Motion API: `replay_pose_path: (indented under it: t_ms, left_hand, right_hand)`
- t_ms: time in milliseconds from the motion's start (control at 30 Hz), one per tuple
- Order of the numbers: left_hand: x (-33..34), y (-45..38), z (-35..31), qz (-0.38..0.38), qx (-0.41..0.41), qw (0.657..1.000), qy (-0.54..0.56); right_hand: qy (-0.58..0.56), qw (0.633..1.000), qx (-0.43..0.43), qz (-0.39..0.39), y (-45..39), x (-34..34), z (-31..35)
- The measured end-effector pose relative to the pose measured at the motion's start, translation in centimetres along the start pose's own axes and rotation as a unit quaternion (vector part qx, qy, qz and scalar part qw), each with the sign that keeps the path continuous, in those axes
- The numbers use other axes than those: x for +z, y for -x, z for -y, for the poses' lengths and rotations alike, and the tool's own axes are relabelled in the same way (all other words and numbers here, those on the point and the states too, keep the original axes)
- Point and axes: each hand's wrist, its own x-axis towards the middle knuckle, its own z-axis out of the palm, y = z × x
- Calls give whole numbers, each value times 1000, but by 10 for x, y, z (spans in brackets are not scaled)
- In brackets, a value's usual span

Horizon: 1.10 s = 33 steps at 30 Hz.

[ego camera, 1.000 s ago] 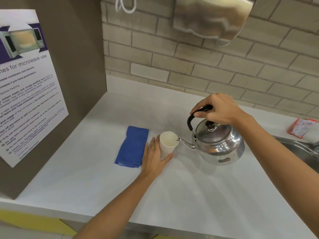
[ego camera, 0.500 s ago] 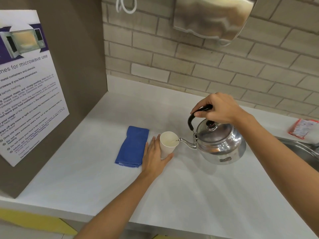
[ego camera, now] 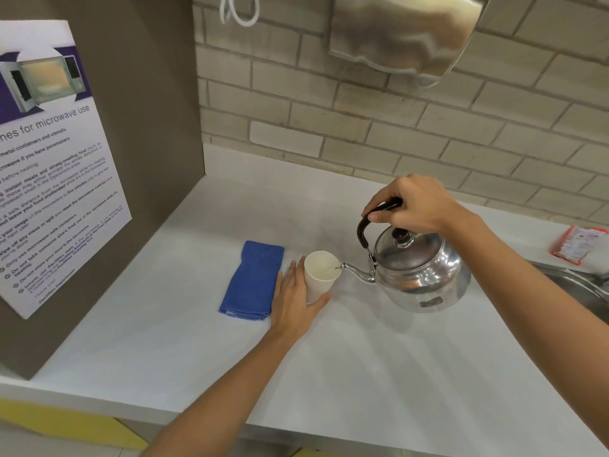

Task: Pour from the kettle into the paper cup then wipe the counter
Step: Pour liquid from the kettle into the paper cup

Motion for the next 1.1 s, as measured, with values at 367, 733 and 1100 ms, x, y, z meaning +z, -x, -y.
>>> replay_pose_path:
  t_ms: [367,733,1100]
  left_hand:
    - [2,-1,2,-2,10,1000,0]
    - [2,-1,2,-13,20,1000,-10]
    - [0,-3,3,-15,29,998,-44]
  right_hand:
    - [6,1000,1,8,-4,-1,2]
    - [12,1000,-1,18,-5,-4,4]
    - [14,1000,8,26,-4,-7,7]
